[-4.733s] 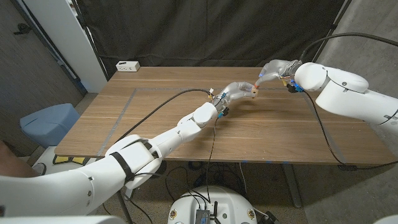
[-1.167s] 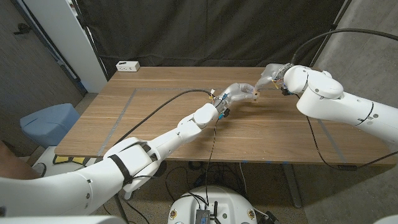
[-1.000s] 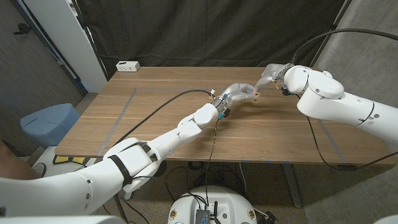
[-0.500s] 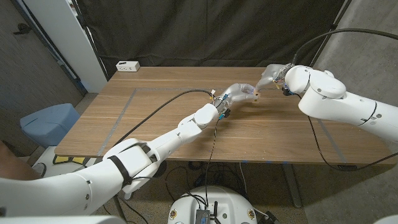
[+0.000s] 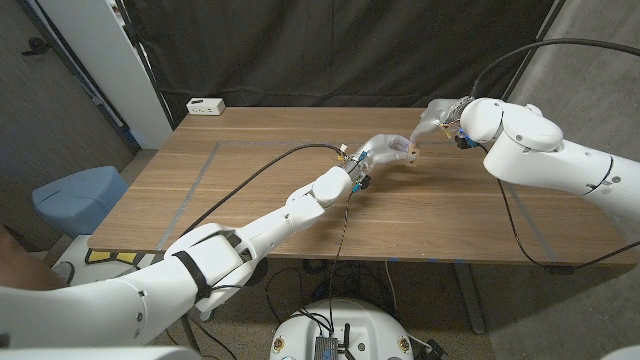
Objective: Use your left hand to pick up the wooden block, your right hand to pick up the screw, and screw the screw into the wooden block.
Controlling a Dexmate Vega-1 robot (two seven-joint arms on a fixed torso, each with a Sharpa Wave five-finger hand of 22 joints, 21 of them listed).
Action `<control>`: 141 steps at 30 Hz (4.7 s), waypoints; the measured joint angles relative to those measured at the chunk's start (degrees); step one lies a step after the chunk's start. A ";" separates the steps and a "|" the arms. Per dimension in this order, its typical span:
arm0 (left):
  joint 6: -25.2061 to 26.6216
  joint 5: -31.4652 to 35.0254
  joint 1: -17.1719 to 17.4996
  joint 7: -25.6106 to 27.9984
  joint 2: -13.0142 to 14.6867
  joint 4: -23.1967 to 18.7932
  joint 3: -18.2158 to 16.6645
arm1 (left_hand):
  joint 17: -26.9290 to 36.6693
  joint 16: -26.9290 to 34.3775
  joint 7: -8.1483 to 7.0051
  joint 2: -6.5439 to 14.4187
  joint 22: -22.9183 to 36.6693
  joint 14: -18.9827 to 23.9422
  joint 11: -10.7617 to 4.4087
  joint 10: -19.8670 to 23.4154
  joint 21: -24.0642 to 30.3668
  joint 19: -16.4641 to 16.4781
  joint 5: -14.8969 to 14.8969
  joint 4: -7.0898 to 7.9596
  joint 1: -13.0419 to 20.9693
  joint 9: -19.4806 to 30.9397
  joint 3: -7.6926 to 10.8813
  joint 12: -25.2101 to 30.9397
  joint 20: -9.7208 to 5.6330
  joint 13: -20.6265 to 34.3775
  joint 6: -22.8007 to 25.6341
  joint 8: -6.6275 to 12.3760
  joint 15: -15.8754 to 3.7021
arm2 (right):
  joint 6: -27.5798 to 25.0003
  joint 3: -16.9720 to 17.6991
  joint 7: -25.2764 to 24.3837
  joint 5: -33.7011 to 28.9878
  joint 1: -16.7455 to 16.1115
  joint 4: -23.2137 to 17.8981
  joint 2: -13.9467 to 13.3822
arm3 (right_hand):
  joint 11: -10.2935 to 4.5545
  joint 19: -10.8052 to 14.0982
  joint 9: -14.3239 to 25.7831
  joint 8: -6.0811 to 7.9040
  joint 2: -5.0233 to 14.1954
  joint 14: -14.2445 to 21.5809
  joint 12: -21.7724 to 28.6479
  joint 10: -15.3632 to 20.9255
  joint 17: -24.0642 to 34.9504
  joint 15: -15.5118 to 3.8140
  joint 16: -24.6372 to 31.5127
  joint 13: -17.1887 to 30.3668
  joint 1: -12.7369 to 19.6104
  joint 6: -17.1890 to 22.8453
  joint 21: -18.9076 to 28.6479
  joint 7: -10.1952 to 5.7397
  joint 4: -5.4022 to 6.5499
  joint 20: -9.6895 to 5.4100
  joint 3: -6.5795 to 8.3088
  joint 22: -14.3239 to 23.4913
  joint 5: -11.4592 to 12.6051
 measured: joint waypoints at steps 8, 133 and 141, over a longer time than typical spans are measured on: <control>-0.01 0.73 -0.25 0.52 0.02 0.21 0.39 | 0.00 -0.45 0.01 -0.08 0.00 0.00 0.05 0.04 0.00 0.00 -0.48 0.07 0.22 -0.10 0.06 0.00 0.00 -0.27 0.01 0.04 0.00 | 0.72 -0.63 3.17 -0.85 1.69 0.57 0.15 | 0.22 -0.10 -0.27 -0.40 0.23 -0.52 0.00 -0.83 0.00 0.52 0.00 0.00 -0.23 -0.70 0.00 0.70 0.06 0.53 -0.09 0.00 0.00; -1.27 2.35 -1.33 1.67 -0.72 2.14 1.38 | -0.50 -0.88 0.93 -1.68 0.02 0.61 0.87 0.86 0.00 0.20 -1.88 0.31 0.85 -0.63 2.65 -0.01 -0.19 -1.25 0.94 0.26 -0.22 | 2.41 -2.02 12.89 2.32 6.80 5.76 1.27 | 0.00 1.87 0.69 2.27 5.43 -0.90 0.91 -0.16 -0.24 0.48 -0.10 -0.02 4.85 6.31 0.01 -0.53 -1.46 -0.43 1.43 -0.13 0.45; -1.23 2.40 -1.30 1.66 -0.72 2.02 1.41 | -0.36 -0.88 1.23 -1.68 0.02 0.61 0.87 0.85 0.00 0.20 -2.05 0.08 0.85 -0.53 2.90 0.00 -0.19 -1.24 1.23 -0.02 -0.22 | 2.27 -2.02 12.68 2.33 6.70 5.67 1.26 | -0.40 2.27 0.52 2.61 5.74 -0.30 0.91 0.87 -0.24 -0.11 0.35 -0.02 5.16 7.24 0.29 -0.76 -1.46 -0.83 1.43 -0.13 0.45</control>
